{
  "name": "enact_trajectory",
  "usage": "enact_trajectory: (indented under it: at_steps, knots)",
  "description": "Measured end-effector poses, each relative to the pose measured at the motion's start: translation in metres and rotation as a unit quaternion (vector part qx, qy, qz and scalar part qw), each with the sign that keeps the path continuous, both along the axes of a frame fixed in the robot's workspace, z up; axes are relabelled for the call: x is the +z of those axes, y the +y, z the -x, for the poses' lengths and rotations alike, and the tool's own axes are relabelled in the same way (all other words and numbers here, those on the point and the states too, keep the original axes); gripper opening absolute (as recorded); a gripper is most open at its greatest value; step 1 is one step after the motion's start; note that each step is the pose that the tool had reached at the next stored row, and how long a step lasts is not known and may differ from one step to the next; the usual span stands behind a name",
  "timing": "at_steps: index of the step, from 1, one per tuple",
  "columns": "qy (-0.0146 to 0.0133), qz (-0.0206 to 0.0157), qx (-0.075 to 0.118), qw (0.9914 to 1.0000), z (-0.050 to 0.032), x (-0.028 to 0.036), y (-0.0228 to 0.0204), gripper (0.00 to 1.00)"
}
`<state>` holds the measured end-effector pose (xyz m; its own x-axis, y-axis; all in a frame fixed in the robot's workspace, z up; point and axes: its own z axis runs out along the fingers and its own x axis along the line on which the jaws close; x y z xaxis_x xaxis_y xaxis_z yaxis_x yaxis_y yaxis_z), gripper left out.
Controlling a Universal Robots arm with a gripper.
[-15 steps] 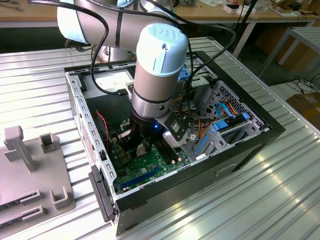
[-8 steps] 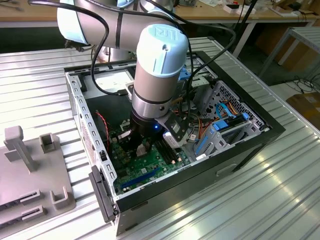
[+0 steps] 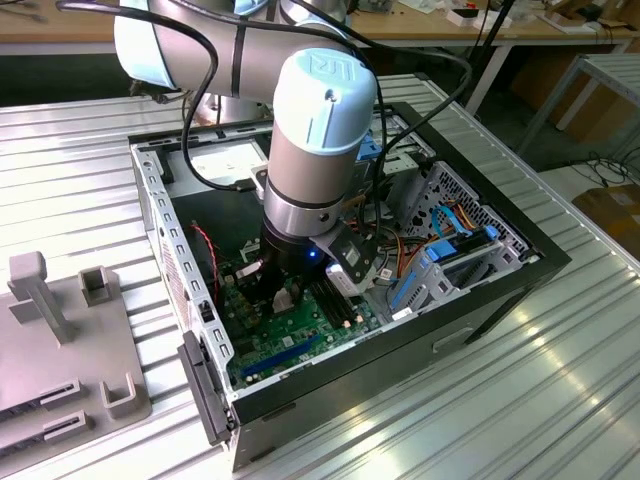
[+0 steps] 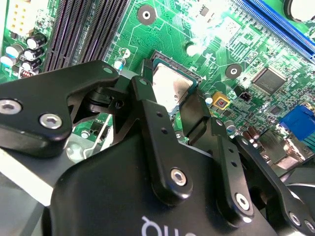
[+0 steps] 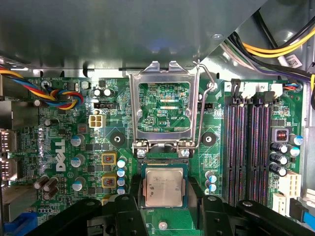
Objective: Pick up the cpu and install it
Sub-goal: 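Place the cpu into insertion slot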
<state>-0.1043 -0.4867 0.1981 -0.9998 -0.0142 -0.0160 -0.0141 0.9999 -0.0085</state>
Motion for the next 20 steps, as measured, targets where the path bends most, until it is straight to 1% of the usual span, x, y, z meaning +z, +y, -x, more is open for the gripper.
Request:
enact_trajectory:
  at_steps: [10, 12, 13, 20]
  knots:
    - [0.0000, 0.0000, 0.000, 1.00000, 0.0000, -0.0001, -0.0001, 0.47]
    - [-0.0001, -0.0002, 0.000, 1.00000, -0.0001, -0.0004, -0.0001, 0.48]
    - [0.0000, -0.0002, 0.000, 1.00000, -0.0001, -0.0004, 0.0000, 0.54]
    - [0.0000, -0.0002, 0.000, 1.00000, -0.0001, -0.0005, 0.0000, 0.54]
